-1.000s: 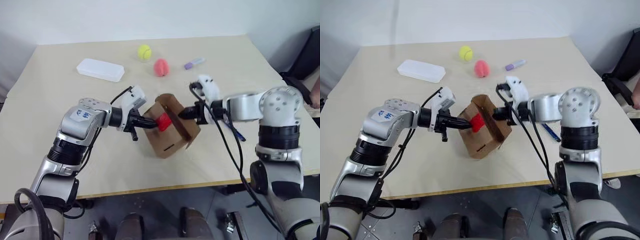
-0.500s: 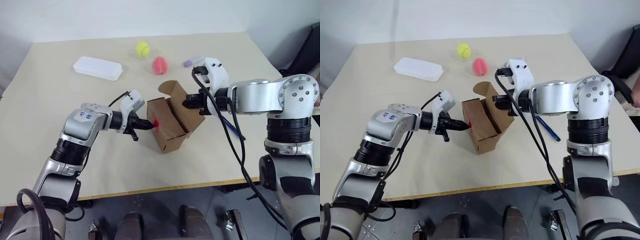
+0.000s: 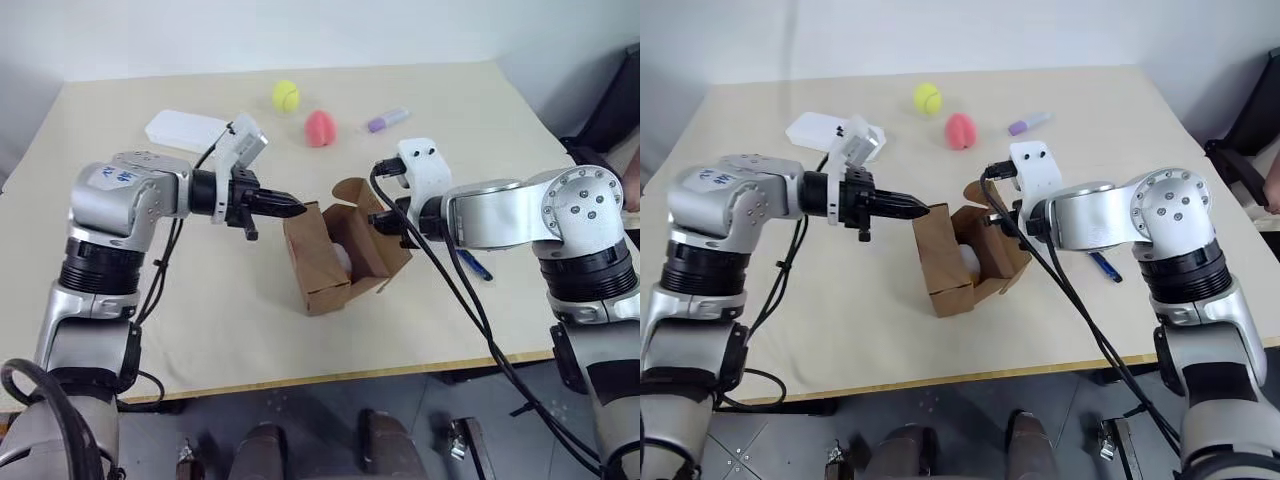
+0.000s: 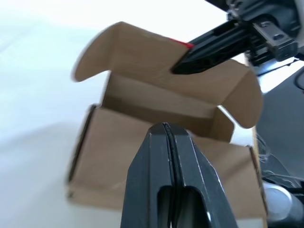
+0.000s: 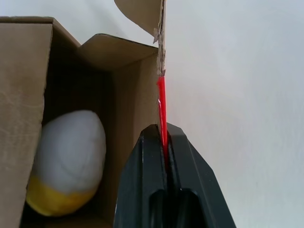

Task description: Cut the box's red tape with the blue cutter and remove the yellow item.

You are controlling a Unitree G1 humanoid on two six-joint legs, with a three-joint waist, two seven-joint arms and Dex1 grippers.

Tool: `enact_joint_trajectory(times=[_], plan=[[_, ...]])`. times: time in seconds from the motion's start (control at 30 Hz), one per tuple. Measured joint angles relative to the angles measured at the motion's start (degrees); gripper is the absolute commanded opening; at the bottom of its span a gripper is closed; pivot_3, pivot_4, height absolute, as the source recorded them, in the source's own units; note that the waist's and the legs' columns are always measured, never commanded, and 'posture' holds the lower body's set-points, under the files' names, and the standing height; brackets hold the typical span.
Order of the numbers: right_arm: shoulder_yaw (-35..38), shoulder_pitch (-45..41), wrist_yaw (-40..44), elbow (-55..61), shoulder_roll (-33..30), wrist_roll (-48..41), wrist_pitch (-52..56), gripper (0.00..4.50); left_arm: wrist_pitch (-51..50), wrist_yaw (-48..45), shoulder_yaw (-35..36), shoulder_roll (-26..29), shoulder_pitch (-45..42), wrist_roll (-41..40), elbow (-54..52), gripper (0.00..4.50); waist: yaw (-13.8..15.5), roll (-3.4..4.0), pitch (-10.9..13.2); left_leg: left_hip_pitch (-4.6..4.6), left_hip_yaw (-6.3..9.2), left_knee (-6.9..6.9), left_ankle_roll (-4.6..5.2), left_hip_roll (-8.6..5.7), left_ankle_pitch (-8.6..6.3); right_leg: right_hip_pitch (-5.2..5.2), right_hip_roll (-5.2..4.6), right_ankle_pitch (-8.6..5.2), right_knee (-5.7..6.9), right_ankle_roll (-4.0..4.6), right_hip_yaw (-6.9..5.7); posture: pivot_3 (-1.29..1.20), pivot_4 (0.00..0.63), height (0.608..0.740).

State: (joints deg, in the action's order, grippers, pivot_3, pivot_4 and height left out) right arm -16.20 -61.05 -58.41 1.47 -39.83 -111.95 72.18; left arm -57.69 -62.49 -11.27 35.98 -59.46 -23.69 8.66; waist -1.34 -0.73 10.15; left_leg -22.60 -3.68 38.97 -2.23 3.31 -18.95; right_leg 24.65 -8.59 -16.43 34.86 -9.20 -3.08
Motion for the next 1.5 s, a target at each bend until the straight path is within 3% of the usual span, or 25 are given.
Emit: enact_joint_trajectory(times=[0.1,0.37,0.53,0.73,0.9,1.17,1.5], plan=[[-0.83,-1.3,-0.01,0.38,-0.19,-0.17,-0.98,0.03,4.1,-1.78,-5.91,-0.68,0.71,3.28,2.19,0.0,-0.13,0.0,0.0,-0.01,0.0,-0.01,0.0,0.01,0.0,0.04,0.01,0.0,0.01,0.0,-0.01,0.0,0.15,0.74],[-1.62,-2.78,0.21,0.41,-0.23,-0.38,-2.0,0.03,14.44,-7.51,-11.16,-0.65,-1.8,8.95,6.29,0.0,-0.02,0.0,0.0,0.0,-0.03,0.04,0.01,0.04,0.0,0.01,0.01,0.0,0.03,0.01,-0.04,0.0,0.15,0.74],[-1.63,-3.25,0.95,0.48,-1.28,-0.66,-1.97,0.03,20.0,-13.1,-14.89,3.02,-2.63,13.34,6.46,0.0,-0.11,0.01,-0.01,0.11,-0.05,0.05,0.03,0.05,-0.02,-0.04,0.01,0.0,0.09,0.02,-0.02,0.0,0.15,0.74],[-1.62,-3.27,2.6,0.89,-4.57,-0.87,-1.51,0.03,20.35,-17.41,-15.94,10.1,1.09,17.29,3.01,0.0,0.39,0.09,-0.05,0.16,-0.08,0.1,0.06,0.06,-0.03,-0.09,0.0,0.0,0.11,0.03,0.01,0.0,0.15,0.74],[-1.47,-3.12,2.59,0.31,-7.63,-0.68,-1.3,0.03,16.44,-16.99,-17.95,11.1,7.77,19.49,1.52,0.0,1.87,-0.14,0.06,-0.45,-0.05,0.34,0.09,0.11,-0.05,0.33,0.01,0.03,0.05,0.09,-0.07,0.0,0.15,0.74],[-2.42,4.92,3.74,-1.29,-4.76,2.63,-2.25,0.03,13.98,-8.14,-13.35,1.97,8.66,19.35,1.85,0.0,2.62,-0.13,0.06,-0.69,-0.11,0.46,0.13,0.2,-0.07,0.6,0.0,0.07,0.19,0.13,-0.48,0.0,0.15,0.74],[-2.64,5.49,8.05,-0.3,-2.22,8.81,-1.29,0.03,16.11,-7.43,-12.19,-0.43,8.03,19.51,5.65,0.0,2.81,-0.13,0.06,-0.69,-0.12,0.6,0.13,0.21,-0.07,0.53,0.0,0.09,0.22,0.15,-0.49,0.0,0.15,0.74]])
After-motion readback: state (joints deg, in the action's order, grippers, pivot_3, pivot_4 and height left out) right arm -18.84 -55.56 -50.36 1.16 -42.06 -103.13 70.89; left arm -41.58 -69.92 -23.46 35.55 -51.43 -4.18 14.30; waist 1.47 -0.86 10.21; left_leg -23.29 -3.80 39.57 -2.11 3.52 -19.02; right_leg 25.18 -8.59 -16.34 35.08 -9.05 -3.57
